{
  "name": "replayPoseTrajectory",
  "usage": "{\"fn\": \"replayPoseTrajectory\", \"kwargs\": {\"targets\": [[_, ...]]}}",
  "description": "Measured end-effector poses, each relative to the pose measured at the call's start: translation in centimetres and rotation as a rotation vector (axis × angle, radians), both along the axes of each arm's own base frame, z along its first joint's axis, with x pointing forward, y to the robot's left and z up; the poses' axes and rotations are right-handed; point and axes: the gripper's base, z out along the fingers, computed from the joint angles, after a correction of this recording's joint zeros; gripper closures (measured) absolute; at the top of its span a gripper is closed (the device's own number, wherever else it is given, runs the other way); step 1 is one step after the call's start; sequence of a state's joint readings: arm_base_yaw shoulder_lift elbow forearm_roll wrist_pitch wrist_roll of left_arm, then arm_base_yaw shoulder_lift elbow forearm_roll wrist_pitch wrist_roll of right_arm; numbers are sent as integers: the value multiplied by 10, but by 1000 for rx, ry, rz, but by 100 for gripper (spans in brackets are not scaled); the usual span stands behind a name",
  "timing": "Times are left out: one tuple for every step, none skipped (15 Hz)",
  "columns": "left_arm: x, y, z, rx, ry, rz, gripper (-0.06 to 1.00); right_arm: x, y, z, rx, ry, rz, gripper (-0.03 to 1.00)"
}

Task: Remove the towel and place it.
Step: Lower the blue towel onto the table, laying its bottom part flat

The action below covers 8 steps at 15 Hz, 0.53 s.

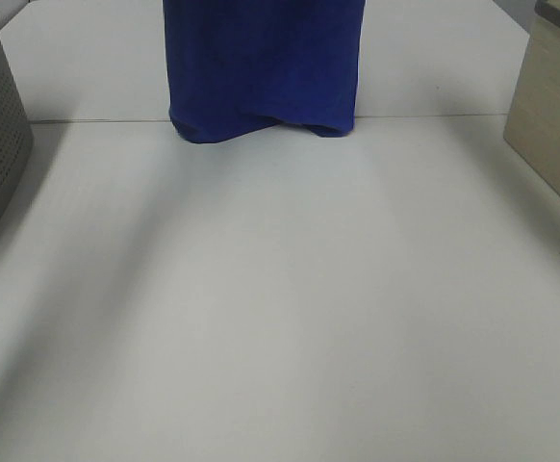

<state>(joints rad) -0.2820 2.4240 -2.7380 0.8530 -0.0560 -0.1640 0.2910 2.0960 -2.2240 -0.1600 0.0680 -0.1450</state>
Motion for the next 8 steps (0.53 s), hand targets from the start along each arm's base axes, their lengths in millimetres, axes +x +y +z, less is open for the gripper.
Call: {"fn": "replayPoseTrajectory", "kwargs": {"targets": [[1, -4, -4, -32, 68, 32, 94, 0, 0, -8, 15, 95, -5, 95], [0, -7, -6, -48, 109, 55, 94, 0, -1, -13, 18, 157, -7, 95], [-5, -15, -7, -83, 192, 93, 94, -4, -1, -20, 29, 278, -7, 95], [-11, -23, -6, -111, 269, 125, 94, -9, -2, -24, 30, 367, -7, 95], [-20, -31, -6, -120, 354, 157, 94, -16, -3, -21, 24, 421, -8, 95], [-27, -38, -8, -105, 435, 184, 94, -25, -6, -14, 18, 462, -10, 95], [-33, -44, -11, -85, 513, 192, 94, -34, -8, -7, 10, 487, -10, 95], [-38, -47, -15, -64, 597, 189, 94, -43, -11, 1, 1, 510, -11, 95]]}}
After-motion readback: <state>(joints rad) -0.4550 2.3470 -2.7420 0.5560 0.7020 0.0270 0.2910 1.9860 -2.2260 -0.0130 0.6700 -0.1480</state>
